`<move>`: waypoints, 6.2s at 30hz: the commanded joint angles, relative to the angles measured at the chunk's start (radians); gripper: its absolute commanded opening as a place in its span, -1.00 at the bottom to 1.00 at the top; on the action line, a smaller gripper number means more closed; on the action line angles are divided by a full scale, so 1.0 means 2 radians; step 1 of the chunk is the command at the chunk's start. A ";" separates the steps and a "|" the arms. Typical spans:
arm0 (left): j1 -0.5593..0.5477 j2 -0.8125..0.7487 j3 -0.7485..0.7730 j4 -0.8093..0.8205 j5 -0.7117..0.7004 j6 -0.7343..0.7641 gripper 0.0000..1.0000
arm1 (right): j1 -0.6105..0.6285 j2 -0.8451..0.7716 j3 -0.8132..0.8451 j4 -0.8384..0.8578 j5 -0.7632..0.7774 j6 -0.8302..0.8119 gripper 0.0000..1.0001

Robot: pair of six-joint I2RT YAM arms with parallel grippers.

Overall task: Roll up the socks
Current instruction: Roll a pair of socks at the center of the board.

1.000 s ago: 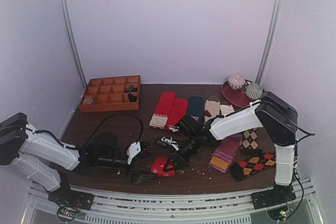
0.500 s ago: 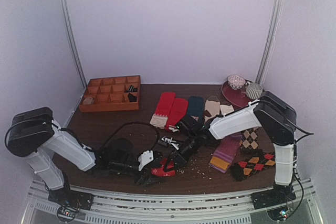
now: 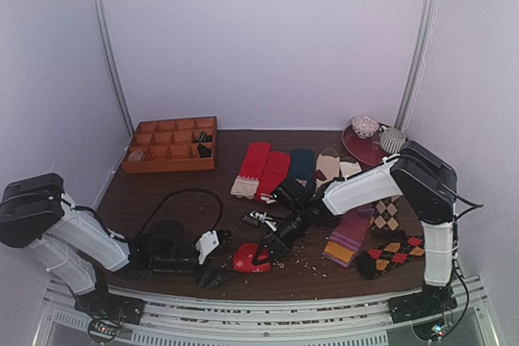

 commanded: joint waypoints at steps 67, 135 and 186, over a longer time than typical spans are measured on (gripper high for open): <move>0.051 0.190 0.074 -0.119 0.111 -0.178 -1.00 | 0.129 -0.191 -0.276 0.344 0.366 -0.248 0.48; 0.046 0.120 0.052 0.089 0.057 0.046 0.14 | 0.031 0.069 -0.044 -0.125 0.166 -0.015 -0.65; 0.060 0.199 0.096 -0.106 0.111 -0.063 -1.00 | 0.018 -0.094 -0.132 0.175 0.178 -0.004 0.71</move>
